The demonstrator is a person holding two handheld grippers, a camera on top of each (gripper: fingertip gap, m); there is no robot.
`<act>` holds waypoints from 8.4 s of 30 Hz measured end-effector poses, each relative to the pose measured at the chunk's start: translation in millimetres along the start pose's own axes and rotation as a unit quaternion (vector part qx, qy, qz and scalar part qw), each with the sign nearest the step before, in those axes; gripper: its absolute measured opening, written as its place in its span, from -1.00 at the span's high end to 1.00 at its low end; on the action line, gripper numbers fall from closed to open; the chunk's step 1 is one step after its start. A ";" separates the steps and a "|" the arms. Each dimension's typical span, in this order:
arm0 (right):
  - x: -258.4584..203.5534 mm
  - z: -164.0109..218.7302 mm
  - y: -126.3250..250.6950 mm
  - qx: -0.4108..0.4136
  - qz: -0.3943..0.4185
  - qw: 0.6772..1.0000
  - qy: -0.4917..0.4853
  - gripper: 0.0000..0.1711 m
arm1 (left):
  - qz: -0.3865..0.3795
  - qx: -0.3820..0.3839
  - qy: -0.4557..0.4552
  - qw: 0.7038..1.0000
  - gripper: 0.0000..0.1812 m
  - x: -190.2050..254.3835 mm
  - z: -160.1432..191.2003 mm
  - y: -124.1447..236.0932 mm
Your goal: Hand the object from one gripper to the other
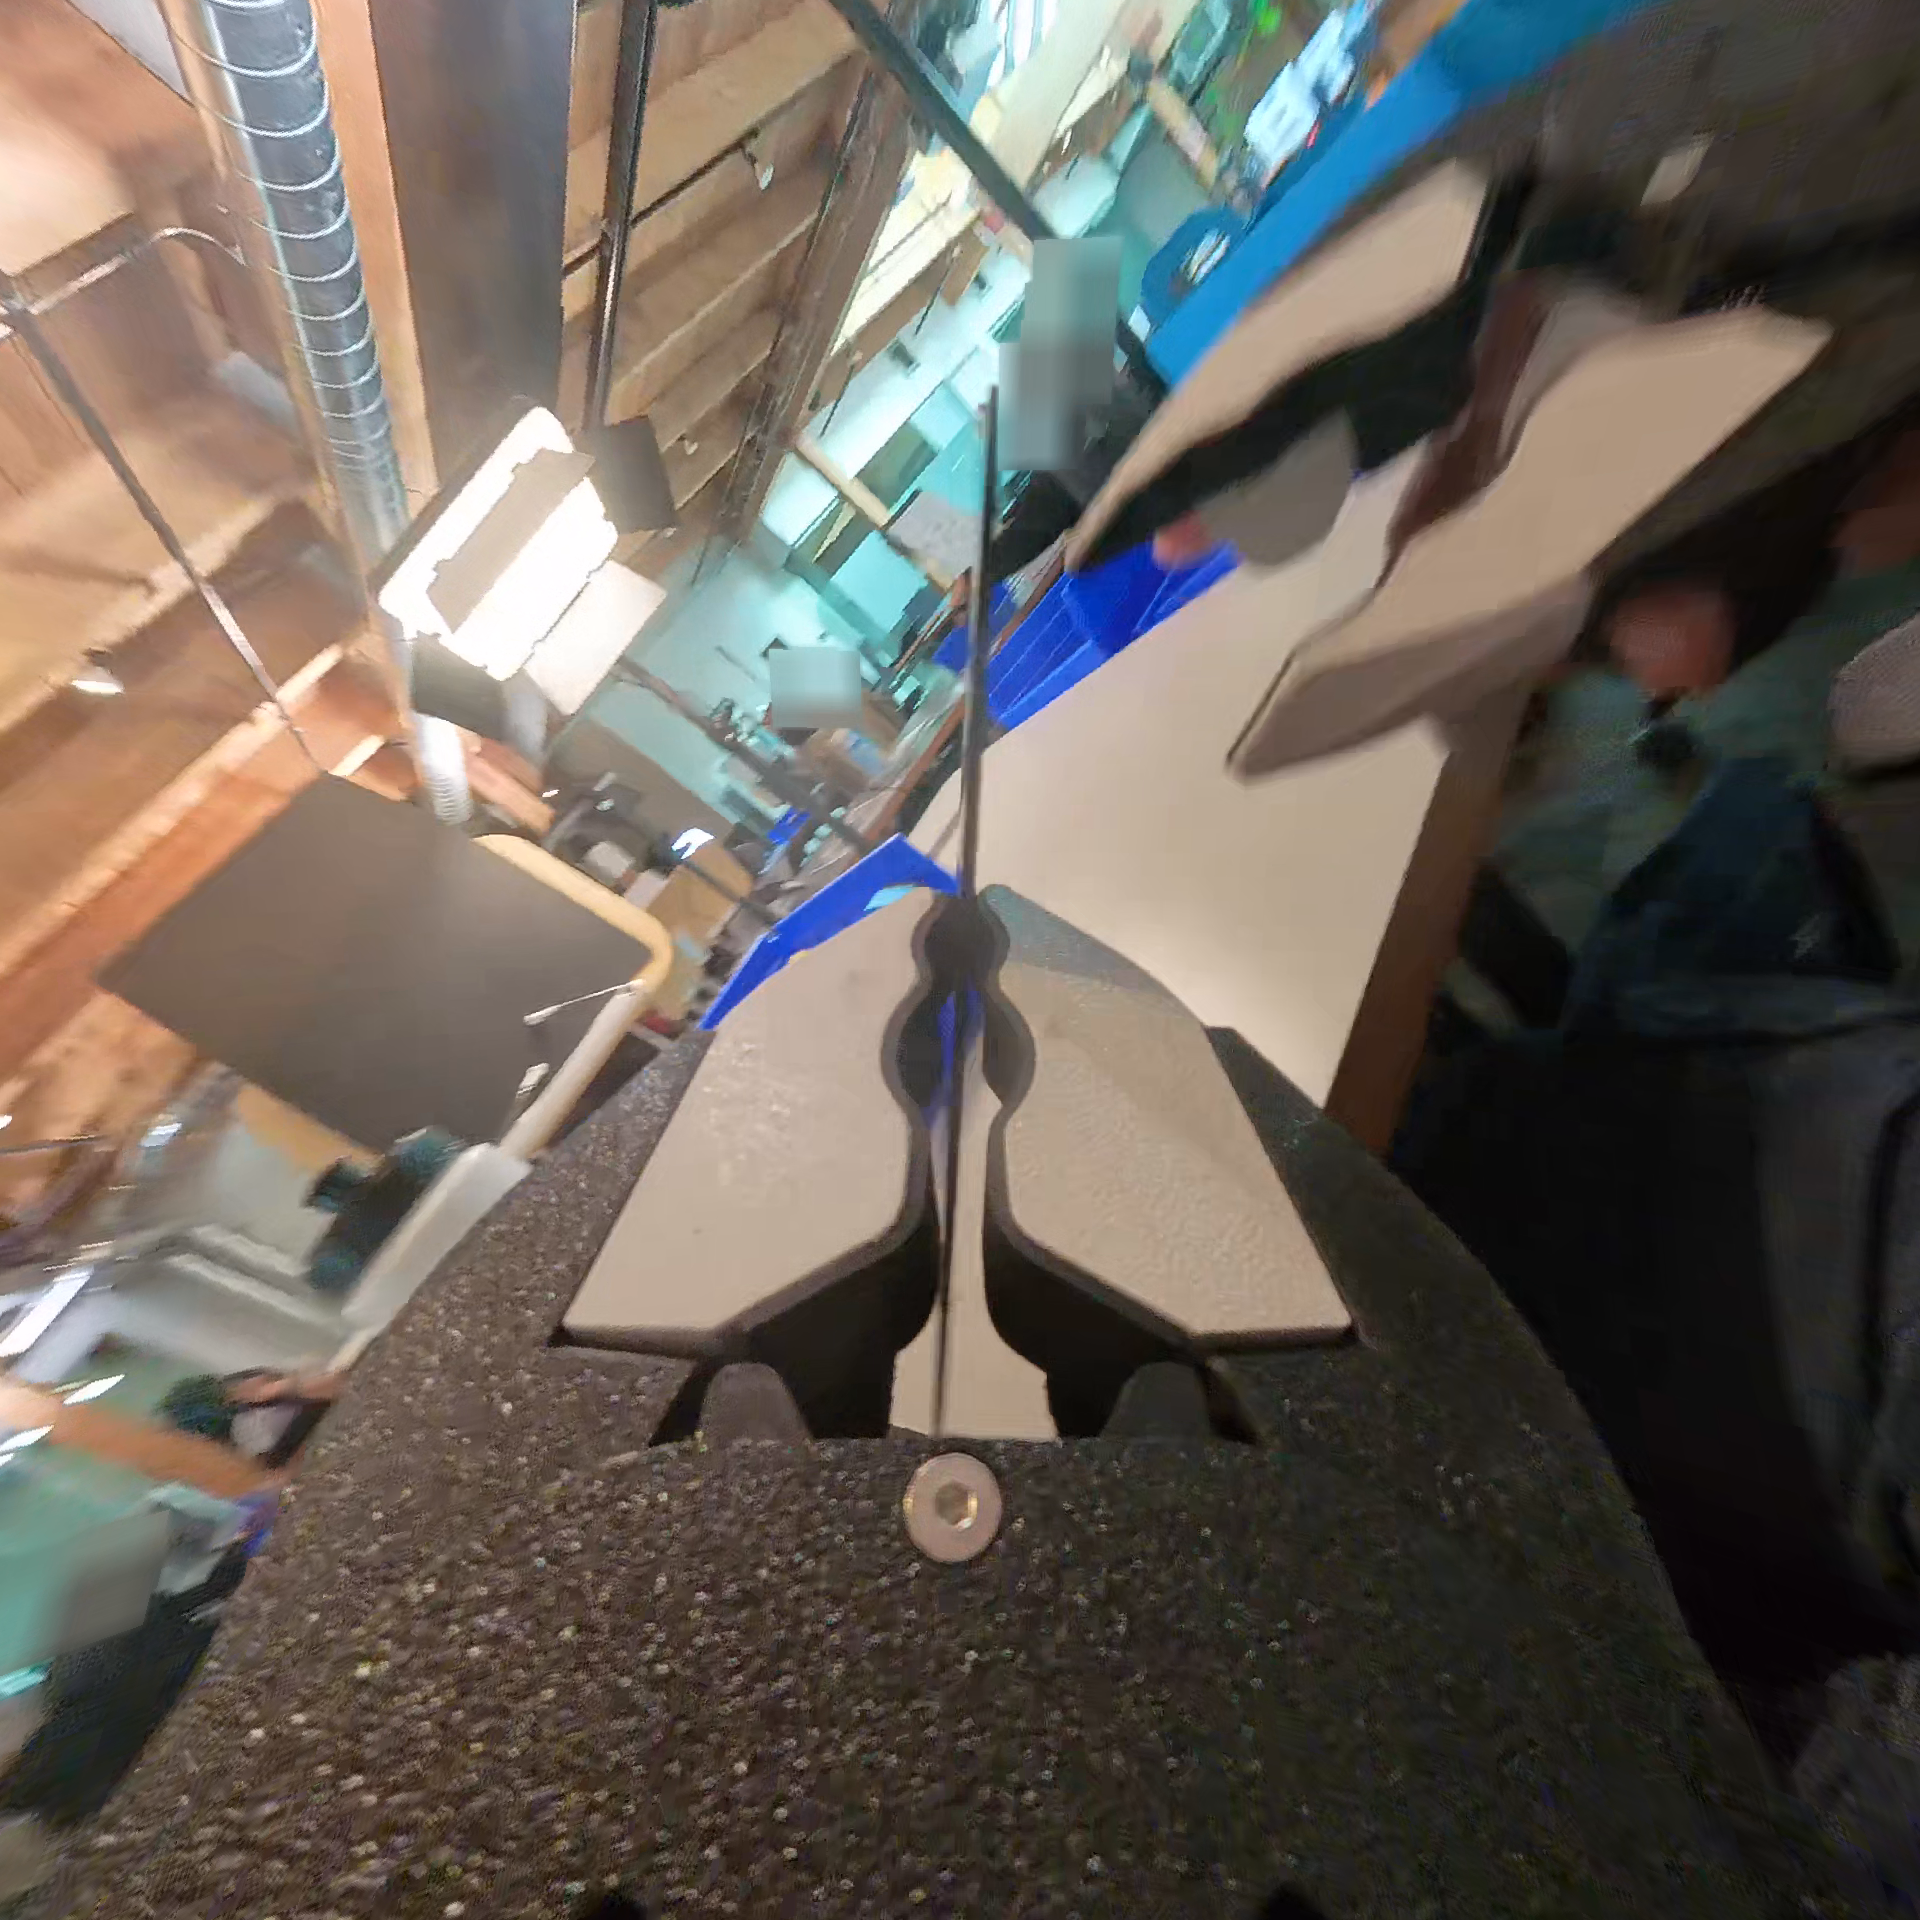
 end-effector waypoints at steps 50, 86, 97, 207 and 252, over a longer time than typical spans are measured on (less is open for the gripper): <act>-12.5 46.4 -16.8 0.016 -0.107 0.854 -0.509 0.45 | -0.150 0.087 -0.042 0.984 0.99 -18.0 30.0 11.2; -36.1 24.1 -3.4 -0.046 -0.152 0.987 0.003 0.98 | 0.090 -0.039 -0.095 0.991 0.43 19.1 50.2 6.8; -33.5 23.0 1.8 0.001 -0.033 0.976 0.216 0.68 | 0.020 -0.090 -0.200 0.975 0.97 20.7 59.8 -5.9; 52.2 63.2 -5.6 0.042 -0.124 0.812 -0.569 0.99 | 0.121 0.111 0.289 0.943 0.39 -2.4 47.9 -14.7; 189.8 144.5 -146.8 -0.120 -0.223 0.962 -0.100 0.99 | 0.112 0.045 0.313 0.942 0.69 -101.8 158.3 -102.0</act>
Point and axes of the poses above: each gripper's, where its closed fingertips meet, y back along the fingers, z out of its underside, x = y × z across the jaws, the point moved 7 cm from there along y, back along the fingers, and after that the axes turned 10 degrees about x, right-handed, at the moved point
